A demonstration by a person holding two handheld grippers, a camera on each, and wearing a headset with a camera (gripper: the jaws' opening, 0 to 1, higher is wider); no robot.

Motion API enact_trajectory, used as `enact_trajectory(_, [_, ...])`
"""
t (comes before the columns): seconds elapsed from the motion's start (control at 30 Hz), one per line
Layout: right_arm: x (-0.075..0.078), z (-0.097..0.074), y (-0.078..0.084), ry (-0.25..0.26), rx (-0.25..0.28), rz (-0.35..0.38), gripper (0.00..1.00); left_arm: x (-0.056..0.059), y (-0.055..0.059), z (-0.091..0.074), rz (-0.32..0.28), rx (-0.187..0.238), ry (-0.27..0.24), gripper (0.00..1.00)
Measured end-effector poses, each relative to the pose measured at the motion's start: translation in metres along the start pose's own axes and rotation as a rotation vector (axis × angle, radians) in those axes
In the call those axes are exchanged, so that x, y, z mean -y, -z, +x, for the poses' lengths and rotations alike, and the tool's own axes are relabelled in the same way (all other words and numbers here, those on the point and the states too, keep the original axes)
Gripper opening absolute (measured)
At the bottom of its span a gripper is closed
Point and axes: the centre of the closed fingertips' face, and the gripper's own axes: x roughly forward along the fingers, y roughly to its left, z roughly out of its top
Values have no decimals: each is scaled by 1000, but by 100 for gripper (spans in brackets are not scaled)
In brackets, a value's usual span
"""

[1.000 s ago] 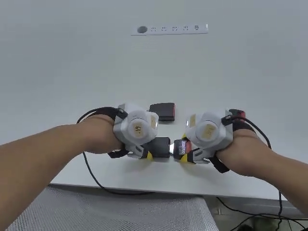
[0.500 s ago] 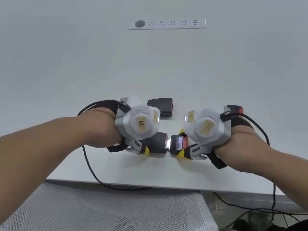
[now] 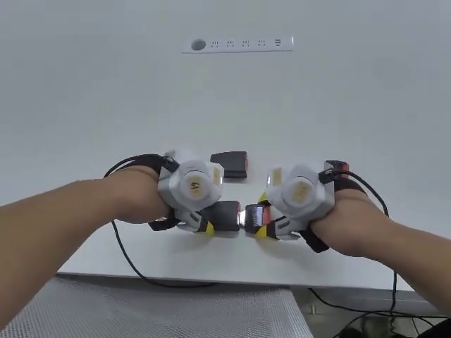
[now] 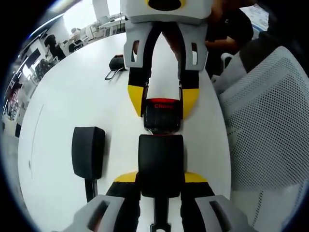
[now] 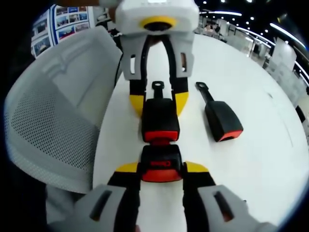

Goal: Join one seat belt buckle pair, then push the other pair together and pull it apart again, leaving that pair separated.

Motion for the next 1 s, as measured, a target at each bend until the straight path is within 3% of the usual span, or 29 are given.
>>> enact_trajectory(0.2, [-1, 0, -1, -7, 31, 4, 34, 0, 0, 0, -1, -24, -3, 34])
enact_trajectory(0.37, [1, 0, 0, -7, 18, 33, 35, 1, 0, 0, -9, -17, -8, 34])
enact_trajectory(0.6, [0, 1, -2, -10, 24, 18, 35, 0, 0, 0, -20, -28, -15, 36])
enact_trajectory(0.8, [-1, -7, -11, 2, 38, 32, 36, -4, 2, -6, -53, -6, -58, 41])
enact_trajectory(1.0, [1, -27, -24, 21, 58, 20, 37, -10, -16, -33, -117, 72, -99, 43])
